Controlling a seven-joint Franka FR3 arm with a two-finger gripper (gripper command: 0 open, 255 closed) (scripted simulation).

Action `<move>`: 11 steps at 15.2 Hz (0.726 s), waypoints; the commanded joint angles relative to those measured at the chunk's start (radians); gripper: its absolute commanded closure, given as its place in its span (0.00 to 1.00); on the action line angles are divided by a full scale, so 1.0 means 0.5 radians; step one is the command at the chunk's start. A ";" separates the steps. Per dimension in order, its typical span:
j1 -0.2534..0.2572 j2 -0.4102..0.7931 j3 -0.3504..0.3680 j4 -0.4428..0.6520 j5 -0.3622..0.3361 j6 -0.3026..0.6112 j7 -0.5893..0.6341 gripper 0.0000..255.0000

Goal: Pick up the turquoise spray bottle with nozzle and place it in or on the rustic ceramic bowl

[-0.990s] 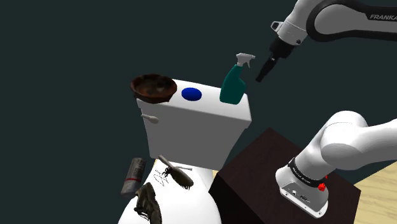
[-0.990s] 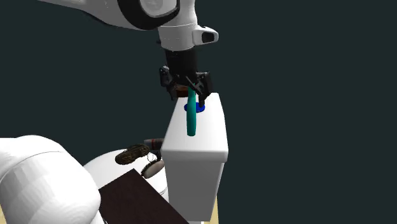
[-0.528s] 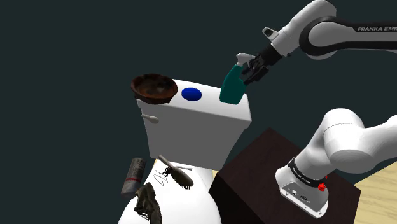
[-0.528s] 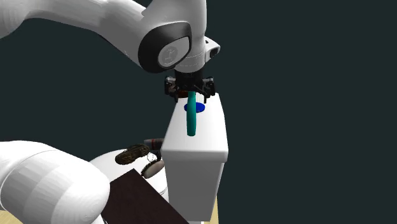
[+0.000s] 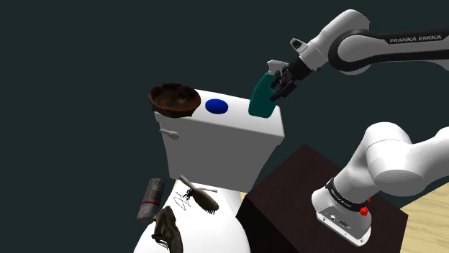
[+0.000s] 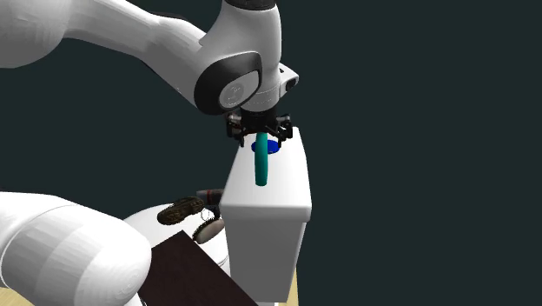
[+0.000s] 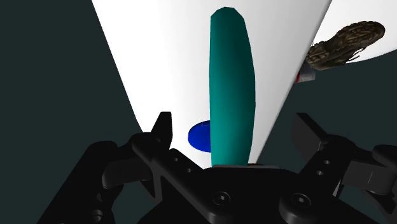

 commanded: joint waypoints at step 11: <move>0.001 0.001 0.000 -0.001 0.001 0.003 0.000 1.00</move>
